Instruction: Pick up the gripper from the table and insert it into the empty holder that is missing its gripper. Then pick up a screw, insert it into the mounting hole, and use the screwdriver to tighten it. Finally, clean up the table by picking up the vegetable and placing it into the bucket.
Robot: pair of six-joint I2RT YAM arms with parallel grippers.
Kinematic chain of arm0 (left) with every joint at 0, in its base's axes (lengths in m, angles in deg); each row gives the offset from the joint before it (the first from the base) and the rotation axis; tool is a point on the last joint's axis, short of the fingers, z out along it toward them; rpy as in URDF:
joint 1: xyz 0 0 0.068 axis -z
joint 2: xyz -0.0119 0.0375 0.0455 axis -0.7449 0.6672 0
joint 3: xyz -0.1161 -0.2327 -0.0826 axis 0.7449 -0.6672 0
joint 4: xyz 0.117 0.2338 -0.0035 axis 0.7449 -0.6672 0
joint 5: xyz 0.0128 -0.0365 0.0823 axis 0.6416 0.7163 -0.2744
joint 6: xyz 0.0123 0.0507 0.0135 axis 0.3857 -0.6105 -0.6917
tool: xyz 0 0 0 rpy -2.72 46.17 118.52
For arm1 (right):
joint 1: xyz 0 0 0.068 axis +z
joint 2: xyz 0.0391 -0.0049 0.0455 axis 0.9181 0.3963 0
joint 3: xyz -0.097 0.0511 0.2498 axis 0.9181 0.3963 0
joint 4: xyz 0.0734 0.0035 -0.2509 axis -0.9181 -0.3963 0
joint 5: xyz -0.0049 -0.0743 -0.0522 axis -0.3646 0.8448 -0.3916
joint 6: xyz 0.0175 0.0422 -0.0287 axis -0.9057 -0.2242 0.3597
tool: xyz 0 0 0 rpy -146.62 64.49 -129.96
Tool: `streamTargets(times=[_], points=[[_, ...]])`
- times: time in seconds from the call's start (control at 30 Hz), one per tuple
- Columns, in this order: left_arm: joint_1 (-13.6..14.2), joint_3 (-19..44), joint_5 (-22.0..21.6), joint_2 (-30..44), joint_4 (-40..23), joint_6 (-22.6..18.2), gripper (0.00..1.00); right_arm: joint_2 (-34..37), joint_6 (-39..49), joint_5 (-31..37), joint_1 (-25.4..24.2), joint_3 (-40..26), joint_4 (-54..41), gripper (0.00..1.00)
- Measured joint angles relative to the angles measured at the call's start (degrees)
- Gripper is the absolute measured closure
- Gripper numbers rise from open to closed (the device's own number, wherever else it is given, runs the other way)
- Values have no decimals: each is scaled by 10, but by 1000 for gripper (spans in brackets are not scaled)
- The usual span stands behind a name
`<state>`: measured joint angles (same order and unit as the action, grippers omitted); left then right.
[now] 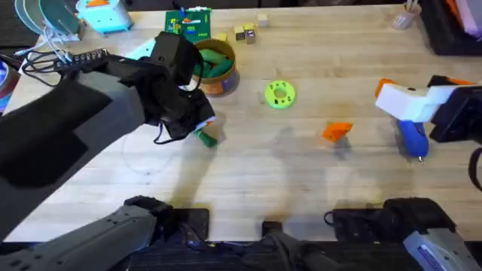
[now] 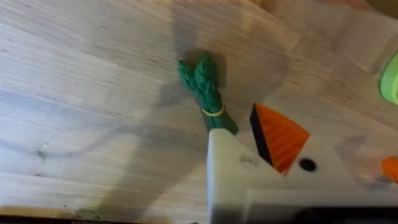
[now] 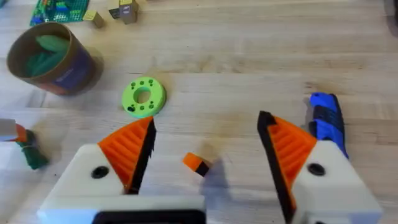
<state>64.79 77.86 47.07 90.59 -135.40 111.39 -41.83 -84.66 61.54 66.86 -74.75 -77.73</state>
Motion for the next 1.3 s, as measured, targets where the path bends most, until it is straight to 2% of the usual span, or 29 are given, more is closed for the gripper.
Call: streamTargets(times=[0.1,0.2,0.27,0.4,0.43,0.57,0.73,0.87,1.3], points=[[6,6,20,-30,-3,-26,986,0,0,0,0,0,0,10],[34,31,55,-79,-3,-93,961,0,0,0,0,0,0,10],[60,50,74,-111,1,-140,752,0,0,0,0,0,0,10],[116,70,99,-180,29,-242,125,0,0,0,0,0,0,10],[127,70,103,-193,37,-261,41,0,0,0,0,0,0,10],[162,70,110,-233,93,-344,8,0,0,0,0,0,0,10],[168,70,111,-255,162,-401,8,0,0,0,0,0,0,10],[168,70,111,-255,159,-416,8,0,0,0,0,0,0,10],[168,70,126,-255,155,-425,9,0,0,0,0,0,-1,10]])
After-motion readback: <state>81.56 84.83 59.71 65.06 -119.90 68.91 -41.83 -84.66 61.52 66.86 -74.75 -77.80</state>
